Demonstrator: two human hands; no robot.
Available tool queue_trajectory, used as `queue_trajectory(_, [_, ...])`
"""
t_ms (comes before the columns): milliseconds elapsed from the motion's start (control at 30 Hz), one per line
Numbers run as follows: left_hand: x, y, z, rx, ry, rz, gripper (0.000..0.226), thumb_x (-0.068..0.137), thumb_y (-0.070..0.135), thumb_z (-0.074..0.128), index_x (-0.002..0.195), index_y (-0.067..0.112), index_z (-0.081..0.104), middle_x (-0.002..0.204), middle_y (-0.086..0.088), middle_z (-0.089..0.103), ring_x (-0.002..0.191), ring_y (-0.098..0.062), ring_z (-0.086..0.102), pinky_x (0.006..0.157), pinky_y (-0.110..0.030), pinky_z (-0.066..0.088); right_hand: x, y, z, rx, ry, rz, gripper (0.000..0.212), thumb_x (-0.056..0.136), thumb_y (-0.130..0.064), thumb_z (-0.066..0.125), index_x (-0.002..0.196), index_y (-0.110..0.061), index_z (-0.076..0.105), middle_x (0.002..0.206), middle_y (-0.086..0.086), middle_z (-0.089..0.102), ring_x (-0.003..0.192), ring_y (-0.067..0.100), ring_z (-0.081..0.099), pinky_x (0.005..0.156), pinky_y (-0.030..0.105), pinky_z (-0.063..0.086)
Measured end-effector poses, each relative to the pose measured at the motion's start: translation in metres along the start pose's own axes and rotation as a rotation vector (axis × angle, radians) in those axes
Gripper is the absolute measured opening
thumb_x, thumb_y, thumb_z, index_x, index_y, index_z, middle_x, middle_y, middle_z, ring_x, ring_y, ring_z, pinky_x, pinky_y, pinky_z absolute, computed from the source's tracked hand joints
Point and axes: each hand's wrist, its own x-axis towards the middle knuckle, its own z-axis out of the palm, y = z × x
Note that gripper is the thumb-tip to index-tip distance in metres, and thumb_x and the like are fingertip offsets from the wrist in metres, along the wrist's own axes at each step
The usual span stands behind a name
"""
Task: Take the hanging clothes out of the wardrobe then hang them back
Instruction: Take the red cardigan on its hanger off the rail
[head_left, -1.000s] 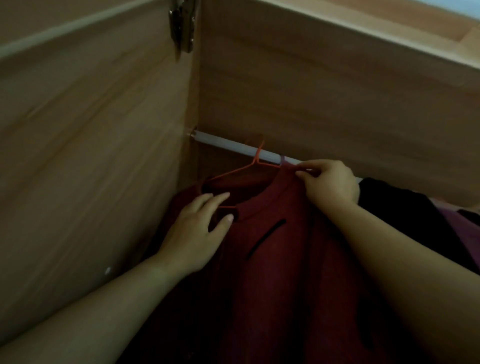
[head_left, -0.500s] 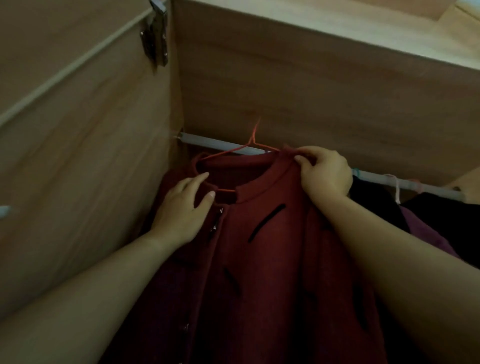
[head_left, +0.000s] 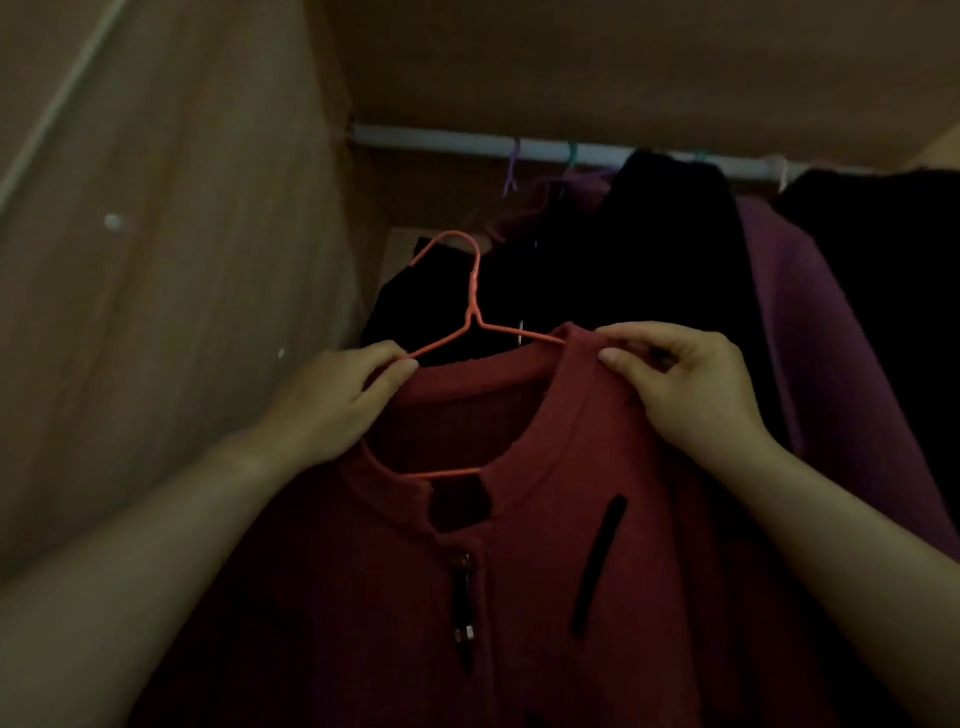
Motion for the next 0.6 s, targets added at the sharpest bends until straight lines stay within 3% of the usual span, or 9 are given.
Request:
queue_trajectory(100, [-0.052,0.019,0.010,-0.045,0.134,-0.125,0.049,0.082,0.061,0.033,0.090,0.029,0.069,0.083,0.010,0.071,0.082,-0.014,0.066,0.073,-0.038,0.050,-0.045,0.006,-0.005,0.062,-0.167,0.009,0.025,0.081,-0.028,0.069,0.089,-0.051,0.065,0.081,-0.018,0.065,0.072,0.016,0.064,0.070,0.026,0.054])
queue_trajectory(200, [-0.086,0.043,0.008,-0.020,0.188,-0.214,0.043,0.081,0.058,0.038,0.085,0.031,0.071,0.084,0.013,0.072,0.082,-0.010,0.066,0.074,-0.037,0.051,-0.082,0.004,-0.014,0.103,-0.249,-0.017,0.031,0.084,-0.020,0.066,0.096,-0.049,0.062,0.086,-0.028,0.064,0.080,-0.007,0.058,0.072,0.005,0.042])
queue_trajectory(267, [-0.102,0.062,-0.001,0.038,0.212,-0.214,0.037,0.084,0.054,0.041,0.083,0.031,0.071,0.083,0.014,0.071,0.078,-0.009,0.065,0.071,-0.032,0.049,-0.101,-0.003,-0.023,0.130,-0.265,-0.029,0.030,0.086,-0.018,0.064,0.103,-0.041,0.062,0.092,-0.031,0.063,0.092,-0.013,0.056,0.080,0.001,0.036])
queue_trajectory(400, [-0.125,0.093,-0.019,0.087,0.214,-0.224,0.034,0.087,0.051,0.042,0.085,0.031,0.070,0.083,0.010,0.069,0.079,-0.012,0.063,0.069,-0.034,0.048,-0.129,-0.019,-0.048,0.165,-0.270,-0.031,0.024,0.086,-0.032,0.064,0.111,-0.032,0.063,0.106,-0.017,0.064,0.101,-0.004,0.057,0.087,0.007,0.038])
queue_trajectory(600, [-0.148,0.149,-0.053,0.006,0.243,-0.185,0.038,0.087,0.053,0.039,0.089,0.030,0.069,0.080,0.009,0.065,0.076,-0.014,0.062,0.066,-0.040,0.050,-0.152,-0.070,-0.098,0.131,-0.081,0.054,0.018,0.077,-0.041,0.066,0.093,-0.033,0.064,0.086,-0.019,0.066,0.084,0.000,0.062,0.077,0.016,0.046])
